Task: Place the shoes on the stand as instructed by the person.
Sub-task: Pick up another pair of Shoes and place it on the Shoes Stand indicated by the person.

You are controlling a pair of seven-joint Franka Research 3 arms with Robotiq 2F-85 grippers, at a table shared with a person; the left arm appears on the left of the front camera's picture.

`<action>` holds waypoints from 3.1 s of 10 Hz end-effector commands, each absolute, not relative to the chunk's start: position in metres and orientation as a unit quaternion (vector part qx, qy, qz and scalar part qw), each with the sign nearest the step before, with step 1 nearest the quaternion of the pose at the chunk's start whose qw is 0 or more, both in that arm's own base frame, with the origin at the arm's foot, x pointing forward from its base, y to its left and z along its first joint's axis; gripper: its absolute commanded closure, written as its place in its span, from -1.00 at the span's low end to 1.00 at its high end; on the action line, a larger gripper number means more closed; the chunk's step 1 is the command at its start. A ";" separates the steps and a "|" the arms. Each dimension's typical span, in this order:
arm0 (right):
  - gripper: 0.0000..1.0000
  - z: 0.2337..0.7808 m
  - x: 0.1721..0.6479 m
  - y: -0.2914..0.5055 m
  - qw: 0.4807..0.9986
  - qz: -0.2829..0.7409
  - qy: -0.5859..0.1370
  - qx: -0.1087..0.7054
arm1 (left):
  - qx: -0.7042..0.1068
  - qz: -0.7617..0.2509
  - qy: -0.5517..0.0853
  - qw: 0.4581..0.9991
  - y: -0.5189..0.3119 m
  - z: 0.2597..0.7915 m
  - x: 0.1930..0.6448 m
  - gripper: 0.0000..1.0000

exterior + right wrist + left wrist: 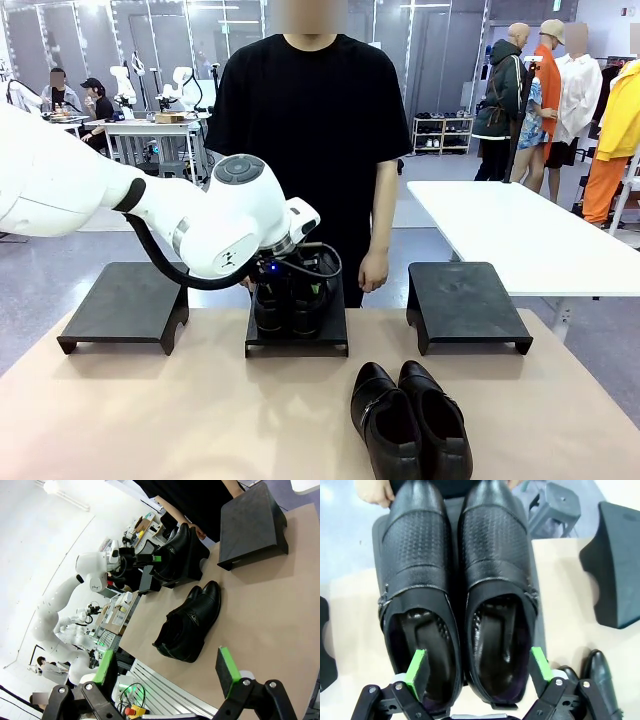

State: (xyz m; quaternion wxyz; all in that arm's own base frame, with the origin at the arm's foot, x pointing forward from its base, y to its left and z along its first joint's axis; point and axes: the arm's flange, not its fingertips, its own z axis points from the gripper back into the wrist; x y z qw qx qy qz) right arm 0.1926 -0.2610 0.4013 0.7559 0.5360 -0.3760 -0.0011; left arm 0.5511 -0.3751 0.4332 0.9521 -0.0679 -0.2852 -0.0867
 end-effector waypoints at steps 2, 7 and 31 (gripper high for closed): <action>-1.00 0.402 0.192 -0.261 0.750 0.004 -0.388 0.535 | -0.104 -0.099 -0.264 0.954 -0.348 0.500 0.525 -1.00; -1.00 0.402 0.192 -0.261 0.750 0.004 -0.388 0.535 | -0.192 -0.124 -0.189 0.955 -0.224 0.572 0.499 -1.00; -1.00 0.402 0.192 -0.261 0.750 0.004 -0.388 0.535 | -0.637 0.024 -0.270 0.722 0.244 0.343 0.221 -1.00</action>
